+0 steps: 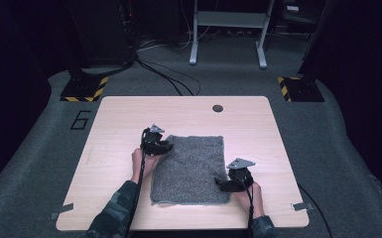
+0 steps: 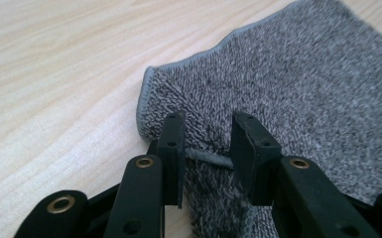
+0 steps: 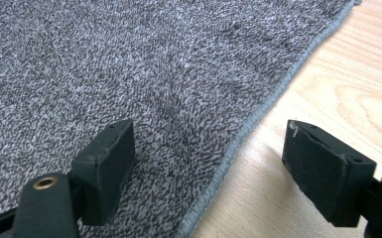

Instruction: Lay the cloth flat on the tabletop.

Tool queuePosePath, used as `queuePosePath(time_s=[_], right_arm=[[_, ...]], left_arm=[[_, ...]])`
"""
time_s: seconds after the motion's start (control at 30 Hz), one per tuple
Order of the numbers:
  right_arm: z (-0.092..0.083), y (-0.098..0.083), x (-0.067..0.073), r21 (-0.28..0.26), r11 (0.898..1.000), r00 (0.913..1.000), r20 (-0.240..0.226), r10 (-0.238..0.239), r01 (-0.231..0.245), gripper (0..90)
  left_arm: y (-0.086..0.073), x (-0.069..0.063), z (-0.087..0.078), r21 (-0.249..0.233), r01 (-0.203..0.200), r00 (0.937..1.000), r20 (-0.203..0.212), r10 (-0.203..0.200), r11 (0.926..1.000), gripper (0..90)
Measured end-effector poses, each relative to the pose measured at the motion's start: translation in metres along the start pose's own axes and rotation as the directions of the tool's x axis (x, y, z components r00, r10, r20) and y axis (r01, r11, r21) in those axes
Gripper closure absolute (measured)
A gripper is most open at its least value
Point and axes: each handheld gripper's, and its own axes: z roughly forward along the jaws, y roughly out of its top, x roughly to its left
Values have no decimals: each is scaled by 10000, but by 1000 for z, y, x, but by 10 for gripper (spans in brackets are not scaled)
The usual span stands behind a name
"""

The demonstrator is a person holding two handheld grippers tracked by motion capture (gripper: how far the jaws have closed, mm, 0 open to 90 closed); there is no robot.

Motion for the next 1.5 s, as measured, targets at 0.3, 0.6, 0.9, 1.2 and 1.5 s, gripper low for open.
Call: queuePosePath(time_s=[0.3, 0.6, 0.9, 1.2, 1.5], right_arm=[[0, 0, 0, -11, 10000, 10000, 8, 8, -8, 206], [0, 0, 0, -3, 10000, 10000, 21, 13, -13, 207], [0, 0, 2, 74, 9999, 9999, 93, 95, -96, 207], [-5, -3, 4, 92, 9997, 9993, 306, 227, -229, 208], [-22, -15, 8, 292, 9980, 9970, 546, 544, -560, 173]], left_arm=[[-6, 0, 8, 111, 119, 9975, -703, -111, 9999, 796], [-4, 12, -2, 17, -273, 9894, -1428, 273, 9996, 854], [-8, 34, -6, 577, -56, 9747, -2229, 184, 9983, 757], [-12, 41, -13, 777, 292, 9742, -2256, -109, 9966, 488], [-15, 33, -30, 25, 542, 9901, -1301, -534, 9985, 267]])
